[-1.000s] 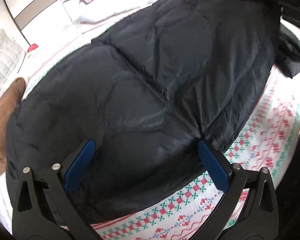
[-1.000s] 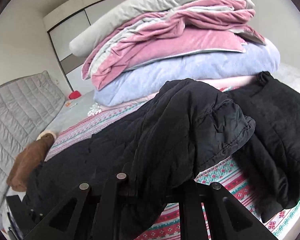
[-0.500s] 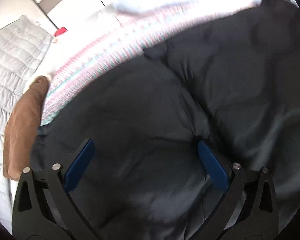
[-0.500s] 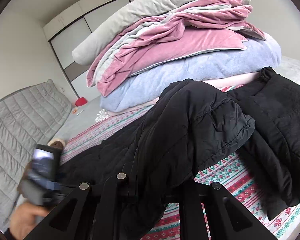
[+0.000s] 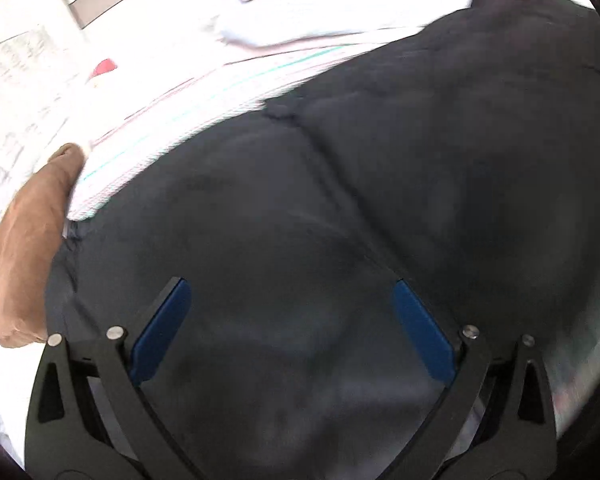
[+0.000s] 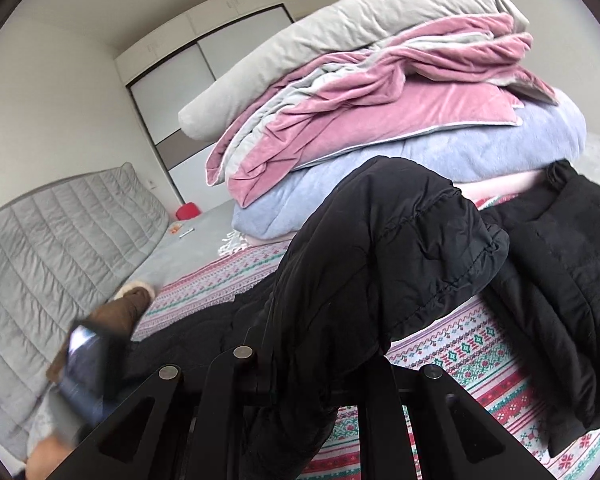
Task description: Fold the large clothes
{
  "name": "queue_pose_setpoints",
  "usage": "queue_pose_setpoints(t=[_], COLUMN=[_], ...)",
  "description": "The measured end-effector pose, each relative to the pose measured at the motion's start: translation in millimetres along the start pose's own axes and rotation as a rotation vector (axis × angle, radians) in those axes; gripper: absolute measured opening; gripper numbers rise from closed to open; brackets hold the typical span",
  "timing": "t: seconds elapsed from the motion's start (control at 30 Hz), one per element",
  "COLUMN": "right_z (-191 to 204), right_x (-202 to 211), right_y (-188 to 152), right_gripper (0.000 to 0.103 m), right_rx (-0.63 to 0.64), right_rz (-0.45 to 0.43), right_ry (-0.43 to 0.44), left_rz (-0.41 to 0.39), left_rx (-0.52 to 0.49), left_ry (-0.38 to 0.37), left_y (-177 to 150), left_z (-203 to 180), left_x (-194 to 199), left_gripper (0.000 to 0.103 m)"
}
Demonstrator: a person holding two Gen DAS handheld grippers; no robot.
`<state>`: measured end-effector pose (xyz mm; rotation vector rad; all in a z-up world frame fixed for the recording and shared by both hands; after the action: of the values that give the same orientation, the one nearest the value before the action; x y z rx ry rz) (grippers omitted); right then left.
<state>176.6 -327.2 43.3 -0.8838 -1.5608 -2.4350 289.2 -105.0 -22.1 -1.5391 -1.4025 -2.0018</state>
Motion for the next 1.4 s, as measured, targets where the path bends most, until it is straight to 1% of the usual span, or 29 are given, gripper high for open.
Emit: queue_pose_setpoints(t=[0.03,0.07,0.1,0.17,0.2,0.23,0.3,0.37,0.47,0.57,0.6,0.67,0.73,0.77,0.8,0.87,0.93,1.0,1.07,1.13,1.2,1.23,1.27,1.33,1.37,1.4], right_z=[0,0,2,7,12,18,26,30,28,29,30,30,33,34,35,39,43,49,59,74,97,116,129,167,181,198], right_x=[-1,-1,-1,0,-1,-2,1,5,9,12,12,13,14,15,15,17,18,19,22,28,34,40,43,54,58,62], right_y=[1,1,1,0,-2,-5,-8,-7,-6,-5,-5,-5,-4,-4,-4,-5,-7,-8,-9,-12,-15,-19,-22,-33,-38,-46], right_gripper=[0.014,0.014,0.014,0.014,0.014,0.014,0.014,0.014,0.014,0.014,0.014,0.014,0.014,0.014,0.014,0.014,0.014,0.014,0.014,0.014,0.014,0.014,0.014,0.014,0.014,0.014], right_rx=[-0.008,-0.013,-0.013,-0.007,0.002,0.020,0.051,0.064,0.054,0.052,0.044,0.030,0.022,0.018,0.015,0.014,0.020,0.038,0.065,0.108,0.180,0.241,0.279,0.391,0.430,0.480], right_rz=[0.002,0.002,0.000,0.002,0.008,0.008,-0.014,-0.040,-0.045,-0.044,-0.041,-0.033,-0.035,-0.036,-0.037,-0.047,-0.058,-0.073,-0.093,-0.118,-0.161,-0.195,-0.217,-0.282,-0.299,-0.317], right_ry=[0.002,0.003,0.005,0.014,0.016,0.006,-0.023,-0.039,-0.034,-0.048,-0.057,-0.069,-0.086,-0.092,-0.098,-0.123,-0.144,-0.159,-0.167,-0.166,-0.160,-0.154,-0.151,-0.131,-0.118,-0.101], left_rz=[0.012,0.025,0.045,0.045,0.045,0.050,0.043,0.021,-0.047,-0.058,-0.082,-0.138,-0.198,-0.233,-0.249,-0.260,-0.250,-0.224,-0.207,-0.213,-0.180,-0.163,-0.159,-0.177,-0.192,-0.207], left_rx=[-0.037,-0.070,-0.108,-0.138,-0.137,-0.116,-0.073,-0.068,-0.067,-0.061,-0.044,0.028,0.152,0.241,0.305,0.449,0.549,0.626,0.656,0.710,0.773,0.772,0.755,0.702,0.690,0.698], left_ry=[-0.034,-0.049,-0.054,-0.028,-0.027,-0.038,-0.067,-0.085,-0.094,-0.125,-0.123,-0.108,-0.124,-0.138,-0.143,-0.144,-0.169,-0.211,-0.242,-0.325,-0.419,-0.444,-0.444,-0.412,-0.417,-0.442], left_y=[-12,-21,-33,-48,-51,-53,-54,-56,-62,-72,-71,-66,-66,-71,-74,-93,-111,-136,-150,-163,-165,-163,-159,-149,-148,-147], left_z=[-12,-22,-34,-44,-44,-40,-33,-29,-21,-14,-5,20,56,81,102,142,167,180,189,193,190,186,182,175,175,178], left_x=[4,4,1,-8,-13,-18,-16,-2,24,42,51,69,90,101,104,111,111,109,105,97,82,76,76,81,85,90], left_gripper=[0.102,0.102,0.102,0.102,0.102,0.102,0.102,0.102,0.102,0.102,0.102,0.102,0.102,0.102,0.102,0.102,0.102,0.101,0.101,0.101,0.100,0.100,0.098,0.096,0.096,0.096])
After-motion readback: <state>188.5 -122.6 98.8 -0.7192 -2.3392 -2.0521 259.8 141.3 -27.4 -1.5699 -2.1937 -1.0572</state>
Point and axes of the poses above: each gripper's, at about its wrist camera, not at the fingertips, and x roughly against the way its jaws point, z to its left, y to its top, the point moved 2 cm from there along -x, roughly the way its jaws point, and after that the axes turned 14 degrees about -y, right-handed, at the moved point
